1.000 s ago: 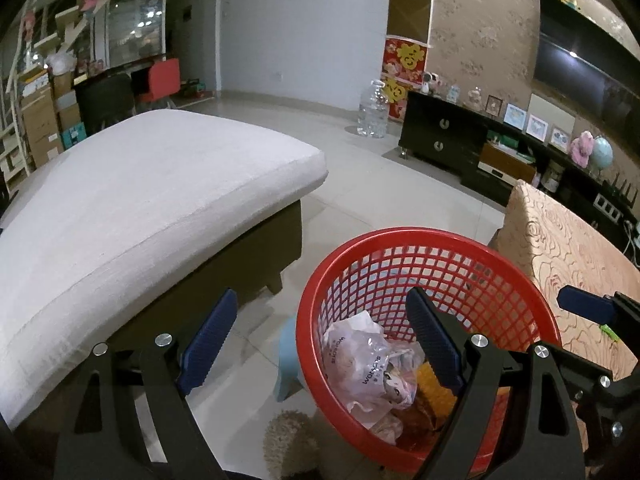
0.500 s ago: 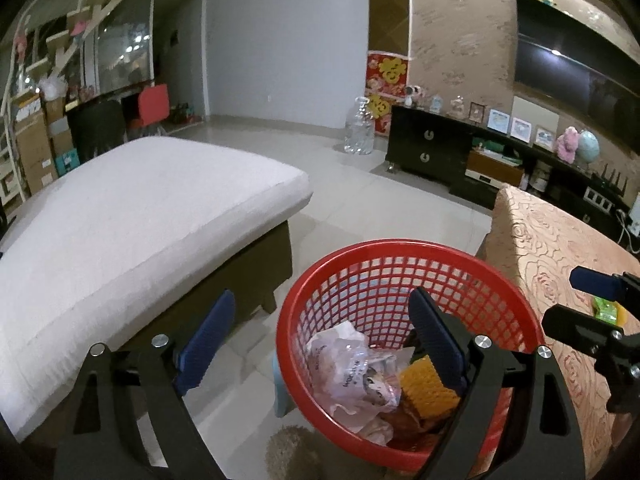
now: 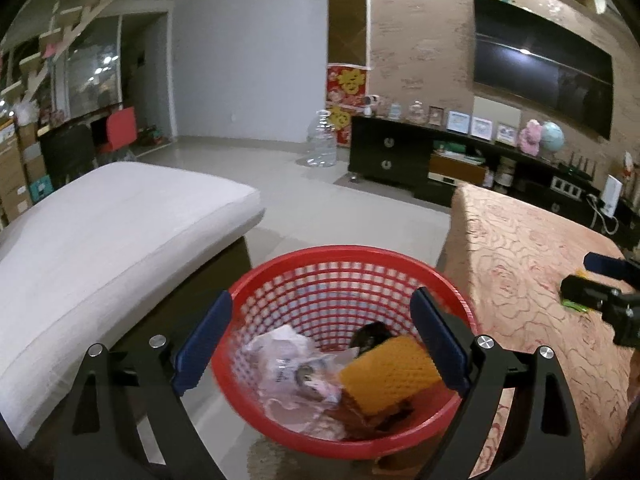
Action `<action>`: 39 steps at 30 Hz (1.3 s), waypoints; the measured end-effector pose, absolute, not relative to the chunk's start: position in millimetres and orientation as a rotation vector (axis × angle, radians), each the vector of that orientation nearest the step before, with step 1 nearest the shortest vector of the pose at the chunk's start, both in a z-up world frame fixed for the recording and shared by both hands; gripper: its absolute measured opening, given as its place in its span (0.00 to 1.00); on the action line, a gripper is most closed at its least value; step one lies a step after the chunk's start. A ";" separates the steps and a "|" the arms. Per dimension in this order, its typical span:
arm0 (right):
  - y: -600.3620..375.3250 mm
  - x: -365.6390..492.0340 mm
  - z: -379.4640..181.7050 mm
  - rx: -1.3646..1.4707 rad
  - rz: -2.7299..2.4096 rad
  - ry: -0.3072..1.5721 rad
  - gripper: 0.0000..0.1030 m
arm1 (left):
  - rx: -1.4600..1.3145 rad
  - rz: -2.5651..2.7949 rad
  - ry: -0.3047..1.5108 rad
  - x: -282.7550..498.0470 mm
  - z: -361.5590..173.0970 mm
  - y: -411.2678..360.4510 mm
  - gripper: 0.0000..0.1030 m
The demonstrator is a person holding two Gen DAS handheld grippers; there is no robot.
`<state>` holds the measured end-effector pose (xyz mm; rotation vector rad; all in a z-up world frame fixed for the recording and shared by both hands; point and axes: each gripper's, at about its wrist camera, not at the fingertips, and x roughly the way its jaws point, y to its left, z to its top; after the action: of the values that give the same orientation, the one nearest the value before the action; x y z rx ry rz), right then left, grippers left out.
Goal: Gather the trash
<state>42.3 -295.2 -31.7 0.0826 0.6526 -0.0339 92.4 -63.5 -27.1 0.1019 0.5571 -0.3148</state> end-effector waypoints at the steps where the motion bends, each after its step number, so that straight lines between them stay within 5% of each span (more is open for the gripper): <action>1: -302.8 37.6 -32.0 0.085 -0.056 0.653 0.82 | 0.111 -0.327 0.551 89.4 -26.9 -68.9 0.84; 18: -466.4 -48.9 -81.7 0.322 -0.442 0.698 0.82 | 0.176 -0.487 0.563 56.3 -35.6 -131.0 0.85; 32: -501.5 10.5 -105.8 0.315 -0.425 0.729 0.81 | 0.276 -0.554 0.615 40.6 -58.0 -171.4 0.85; 34: -502.9 22.0 -106.9 0.310 -0.415 0.735 0.76 | 0.289 -0.557 0.615 39.0 -60.5 -174.5 0.85; 39: -505.7 46.4 -121.2 0.335 -0.387 0.814 0.44 | 0.316 -0.557 0.616 37.3 -64.6 -178.0 0.85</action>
<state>46.4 -505.7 -121.2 0.3346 0.8143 -0.3865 37.3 -178.0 -64.6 0.3163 0.6155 -0.5572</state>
